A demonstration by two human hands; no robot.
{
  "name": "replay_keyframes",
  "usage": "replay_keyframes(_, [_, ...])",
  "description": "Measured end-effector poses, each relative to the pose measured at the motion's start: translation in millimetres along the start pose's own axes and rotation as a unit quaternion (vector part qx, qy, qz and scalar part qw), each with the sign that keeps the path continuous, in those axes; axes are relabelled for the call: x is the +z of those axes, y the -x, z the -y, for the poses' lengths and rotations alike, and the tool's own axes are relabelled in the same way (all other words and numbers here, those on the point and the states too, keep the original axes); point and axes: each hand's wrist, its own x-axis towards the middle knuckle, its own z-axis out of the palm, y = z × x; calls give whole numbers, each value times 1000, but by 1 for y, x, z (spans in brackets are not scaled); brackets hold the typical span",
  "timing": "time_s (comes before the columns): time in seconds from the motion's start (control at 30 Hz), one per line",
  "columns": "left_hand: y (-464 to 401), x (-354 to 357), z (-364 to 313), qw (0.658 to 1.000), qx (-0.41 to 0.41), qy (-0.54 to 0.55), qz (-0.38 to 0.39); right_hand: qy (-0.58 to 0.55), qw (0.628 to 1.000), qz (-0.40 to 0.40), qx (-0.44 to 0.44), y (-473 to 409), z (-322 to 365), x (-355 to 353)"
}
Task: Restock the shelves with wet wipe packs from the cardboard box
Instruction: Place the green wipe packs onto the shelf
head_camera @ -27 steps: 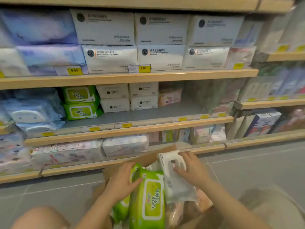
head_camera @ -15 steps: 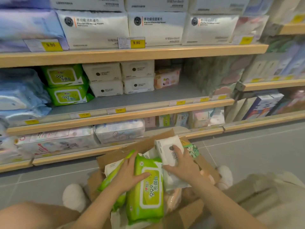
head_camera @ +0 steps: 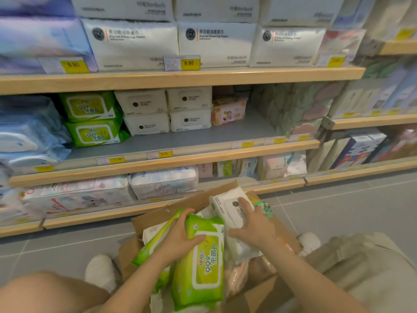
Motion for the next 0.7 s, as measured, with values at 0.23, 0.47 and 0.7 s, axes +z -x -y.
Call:
replay_keyframes(0.23, [7,-62,-55,991,75,7,-112,0,996,-67,-64,2,10,-47])
replay_keyframes(0.47, [4,-148,-62,953,121,-6,-278,132,961,-149,-193,-41,80,-103])
replay_keyframes(0.7, [-18,-213,-20,918,77,9,-388,240,903,-182,-307,-124,185,-99])
